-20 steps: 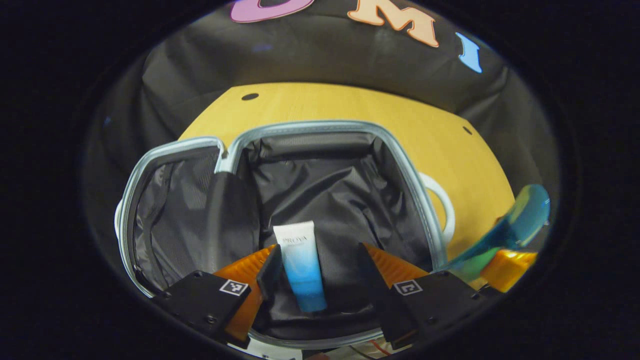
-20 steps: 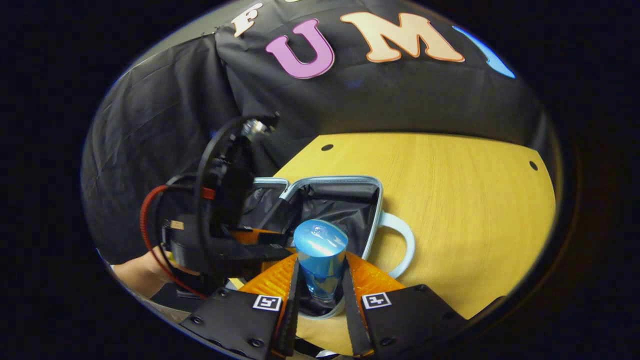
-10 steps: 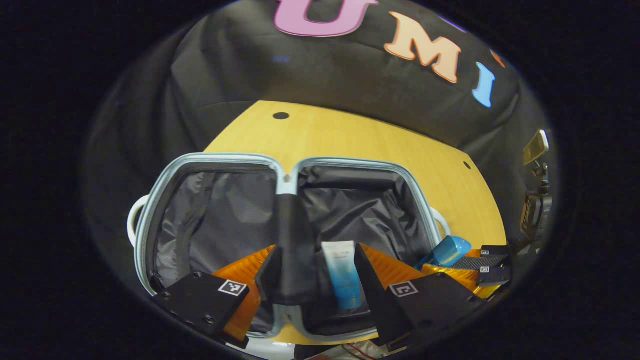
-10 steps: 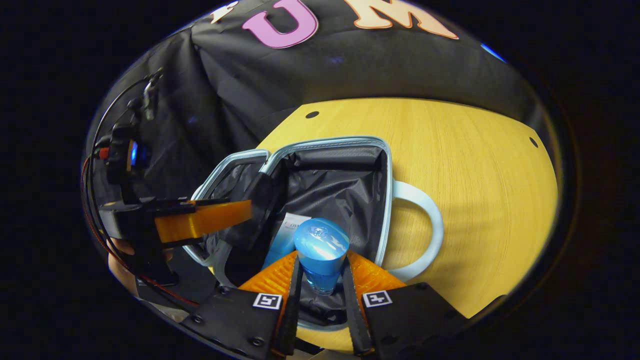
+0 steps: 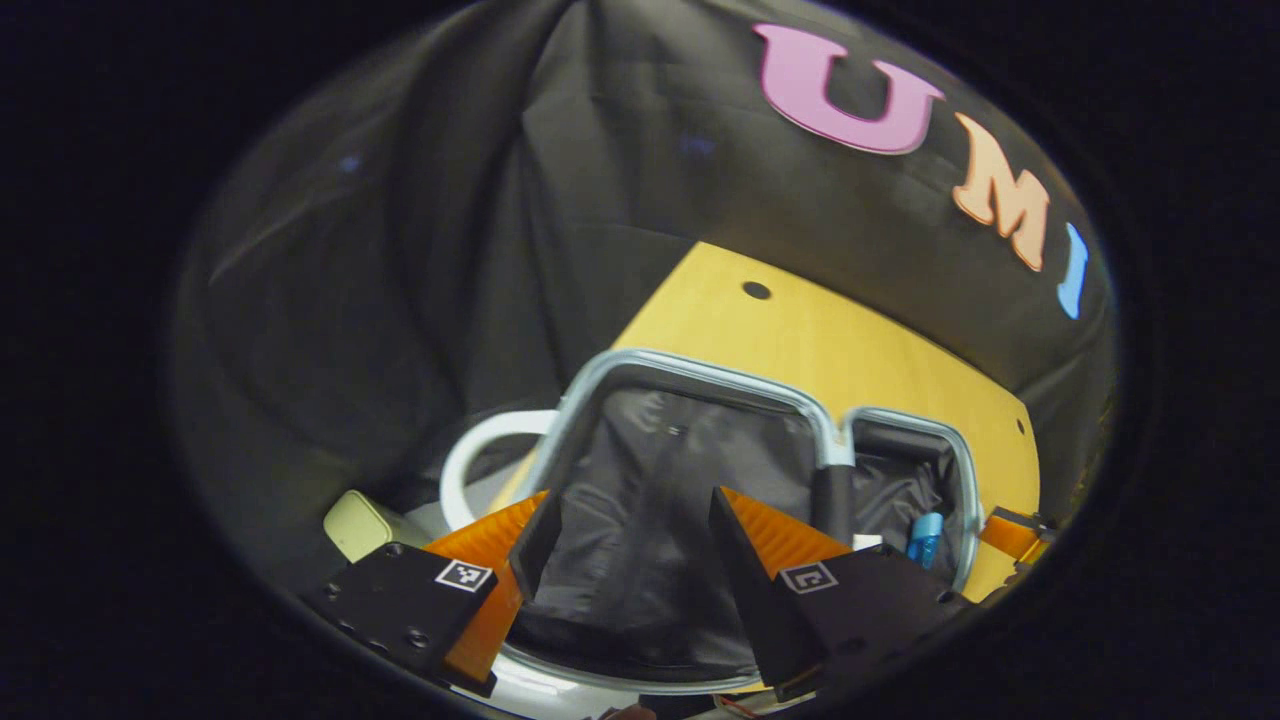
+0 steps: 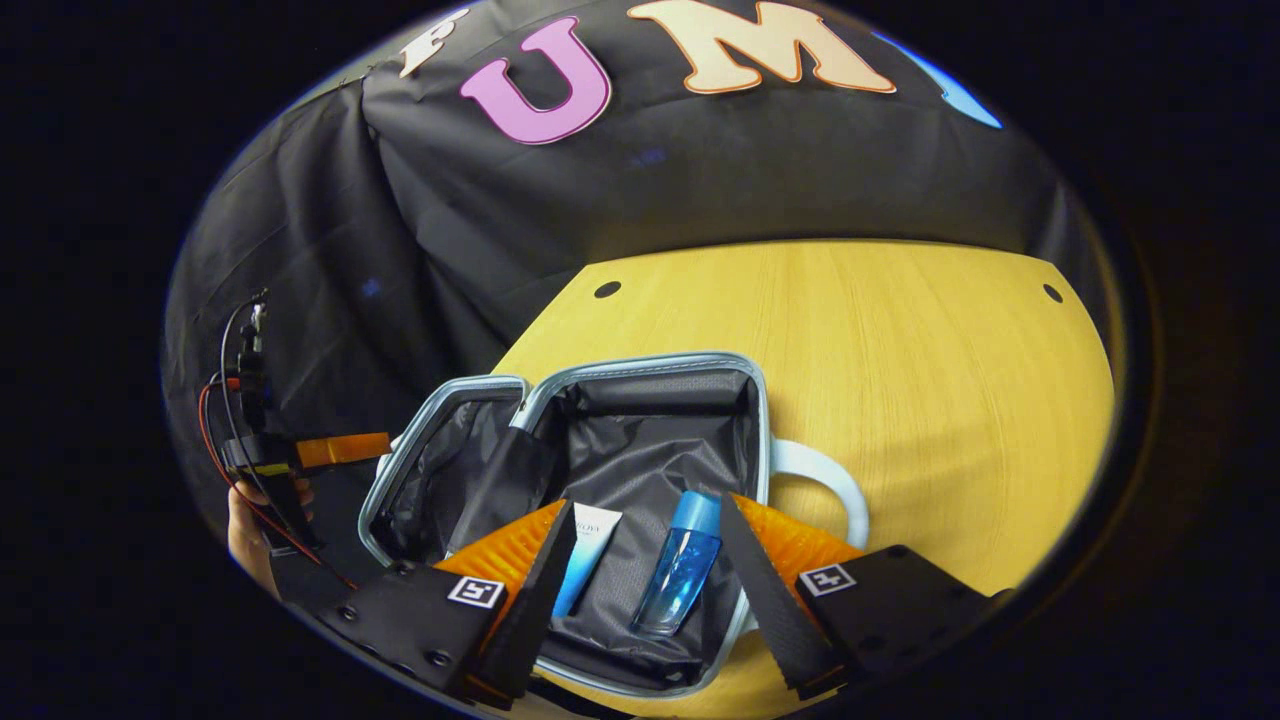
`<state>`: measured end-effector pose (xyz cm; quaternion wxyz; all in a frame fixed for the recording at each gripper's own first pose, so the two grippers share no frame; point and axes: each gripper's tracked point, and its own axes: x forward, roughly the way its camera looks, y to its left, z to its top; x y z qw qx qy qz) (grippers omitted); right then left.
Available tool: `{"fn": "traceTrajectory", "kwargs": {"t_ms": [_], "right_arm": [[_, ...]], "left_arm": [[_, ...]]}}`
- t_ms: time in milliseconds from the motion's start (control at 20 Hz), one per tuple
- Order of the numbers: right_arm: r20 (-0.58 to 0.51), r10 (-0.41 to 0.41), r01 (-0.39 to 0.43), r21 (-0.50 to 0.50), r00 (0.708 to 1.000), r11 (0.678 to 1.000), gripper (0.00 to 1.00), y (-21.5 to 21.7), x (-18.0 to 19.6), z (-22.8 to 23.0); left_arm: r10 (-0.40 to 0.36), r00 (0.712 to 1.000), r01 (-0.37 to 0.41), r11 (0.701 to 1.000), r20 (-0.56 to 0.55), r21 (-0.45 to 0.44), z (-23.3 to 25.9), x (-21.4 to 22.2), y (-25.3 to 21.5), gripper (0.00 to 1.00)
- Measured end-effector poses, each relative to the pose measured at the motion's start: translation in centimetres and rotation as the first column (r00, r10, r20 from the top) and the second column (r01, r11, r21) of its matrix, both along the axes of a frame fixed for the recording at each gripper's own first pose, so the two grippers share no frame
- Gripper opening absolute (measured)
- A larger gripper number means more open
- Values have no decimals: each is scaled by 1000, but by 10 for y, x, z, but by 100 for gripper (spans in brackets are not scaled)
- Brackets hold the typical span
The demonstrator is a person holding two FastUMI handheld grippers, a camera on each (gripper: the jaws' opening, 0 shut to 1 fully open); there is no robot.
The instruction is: First open the suitcase, pack the skin care products into it, and then close the suitcase.
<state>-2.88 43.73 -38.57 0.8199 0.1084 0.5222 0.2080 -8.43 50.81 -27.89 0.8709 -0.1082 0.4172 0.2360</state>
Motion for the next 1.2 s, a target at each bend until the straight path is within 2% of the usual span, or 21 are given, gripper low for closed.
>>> {"fn": "traceTrajectory", "kwargs": {"t_ms": [150,400,500,650,700,750,800,900,950,1100,1200], "right_arm": [[51,-11,11,-2,999,1000,91,1,16,17],[115,-44,44,1,992,999,91,4,29,34],[126,-39,41,-18,991,999,91,0,27,32],[129,-32,36,-29,991,999,91,-1,23,34],[129,-29,33,-31,991,999,91,-2,21,34],[137,-27,33,-45,990,998,91,-6,21,34],[152,-23,33,-62,988,998,91,-11,23,34],[183,-7,23,-84,983,996,91,-16,25,37],[195,2,16,-91,981,996,91,-19,27,39],[220,9,11,-90,975,996,91,-25,28,43],[243,-11,25,-55,970,998,91,-25,30,48]], "left_arm": [[55,998,-54,998,-23,42,-5,-15,42,88],[144,988,-144,989,-54,17,-30,-32,80,88],[177,983,-178,984,-51,-20,-42,-35,94,88],[184,981,-189,978,-62,-88,-57,-41,108,91],[179,981,-188,975,-81,-119,-66,-42,107,85],[172,980,-185,971,-100,-151,-74,-42,103,84],[166,977,-188,966,-130,-177,-87,-41,96,75],[185,966,-217,960,-183,-175,-102,-45,99,33],[194,963,-227,958,-185,-177,-93,-42,97,13],[179,974,-202,964,-140,-171,-71,-39,87,5],[143,980,-161,979,-136,-128,-54,-40,85,3]]}}
